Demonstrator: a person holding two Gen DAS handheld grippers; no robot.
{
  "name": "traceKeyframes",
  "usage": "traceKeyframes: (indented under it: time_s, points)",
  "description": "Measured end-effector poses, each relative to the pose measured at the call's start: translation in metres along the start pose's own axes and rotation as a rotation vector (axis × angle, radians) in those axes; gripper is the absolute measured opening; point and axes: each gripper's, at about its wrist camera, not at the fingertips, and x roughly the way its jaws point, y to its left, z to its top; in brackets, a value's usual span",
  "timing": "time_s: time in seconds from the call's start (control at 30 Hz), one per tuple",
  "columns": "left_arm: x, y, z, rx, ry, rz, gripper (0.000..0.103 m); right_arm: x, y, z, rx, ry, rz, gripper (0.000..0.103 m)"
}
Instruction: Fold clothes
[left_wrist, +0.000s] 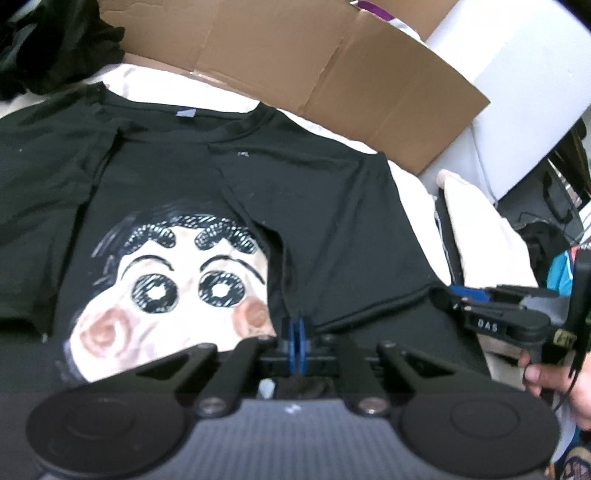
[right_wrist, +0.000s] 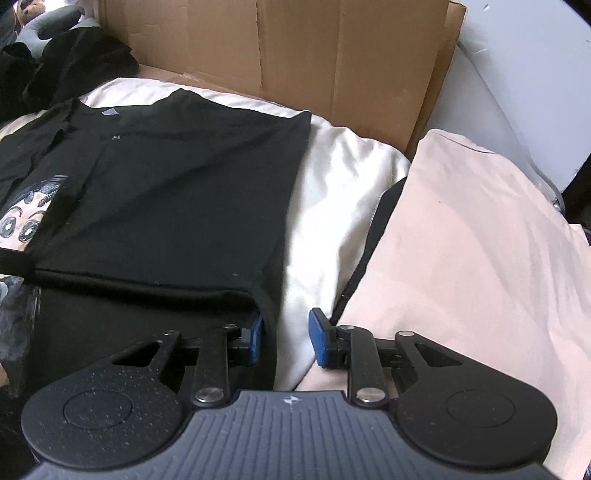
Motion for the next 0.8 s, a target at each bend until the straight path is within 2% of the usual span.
traceKeyframes:
  time_s: [0.1,0.13,0.37,0.53,0.8]
  points:
    - [-0.005,0.001,0.001,0.008,0.013,0.0,0.008,0.0,0.0,0.002,0.0,0.006,-0.01,0.029]
    - [-0.007,0.002,0.002,0.005,0.007,0.0,0.014,-0.001,0.0,0.002,0.0,0.006,-0.011,0.029]
    - [-0.003,0.011,0.022,-0.022,-0.033,0.022,0.027,-0.001,0.007,0.007,-0.033,-0.022,-0.005,0.029]
    - [0.01,0.009,0.038,-0.002,-0.036,0.025,0.031,0.007,0.014,0.013,-0.073,-0.03,-0.011,0.029]
    - [0.033,0.001,0.047,0.037,0.0,0.033,0.031,0.004,-0.002,0.01,-0.01,-0.04,-0.058,0.025]
